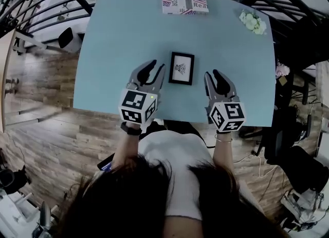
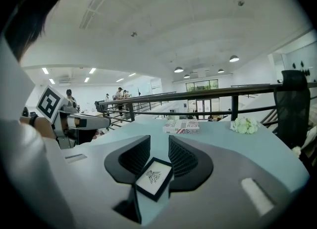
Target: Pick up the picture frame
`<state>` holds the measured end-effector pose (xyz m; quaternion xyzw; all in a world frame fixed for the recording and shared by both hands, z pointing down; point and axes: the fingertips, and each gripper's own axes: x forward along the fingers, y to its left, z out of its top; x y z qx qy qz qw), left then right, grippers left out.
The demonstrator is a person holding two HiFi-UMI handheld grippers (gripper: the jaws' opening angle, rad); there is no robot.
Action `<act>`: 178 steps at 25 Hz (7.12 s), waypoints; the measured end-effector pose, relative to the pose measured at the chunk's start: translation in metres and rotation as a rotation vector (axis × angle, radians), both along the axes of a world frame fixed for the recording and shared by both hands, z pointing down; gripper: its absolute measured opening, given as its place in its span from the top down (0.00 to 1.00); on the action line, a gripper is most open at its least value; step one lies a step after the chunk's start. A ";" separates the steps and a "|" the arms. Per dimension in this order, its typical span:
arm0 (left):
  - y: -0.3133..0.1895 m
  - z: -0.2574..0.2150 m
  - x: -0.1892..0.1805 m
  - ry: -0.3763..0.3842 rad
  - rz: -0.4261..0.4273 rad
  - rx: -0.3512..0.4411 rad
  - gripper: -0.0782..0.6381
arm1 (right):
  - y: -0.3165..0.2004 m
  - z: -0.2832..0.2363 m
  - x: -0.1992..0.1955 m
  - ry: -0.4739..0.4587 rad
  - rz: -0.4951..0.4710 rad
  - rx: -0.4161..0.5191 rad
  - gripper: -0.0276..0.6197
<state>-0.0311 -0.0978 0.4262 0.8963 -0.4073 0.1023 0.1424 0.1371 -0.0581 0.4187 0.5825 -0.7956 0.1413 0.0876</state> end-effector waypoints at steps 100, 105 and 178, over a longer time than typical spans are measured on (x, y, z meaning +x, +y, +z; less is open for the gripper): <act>-0.046 0.222 0.054 -0.040 0.022 -0.740 0.69 | -0.060 0.215 -0.010 -0.562 -0.072 -0.763 0.82; -0.045 0.225 0.052 0.022 0.023 -0.816 0.70 | -0.061 0.215 -0.011 -0.623 -0.085 -0.789 0.82; -0.067 0.109 0.041 0.288 -0.001 -0.571 0.71 | -0.085 0.108 -0.044 -0.775 -0.300 -0.566 0.94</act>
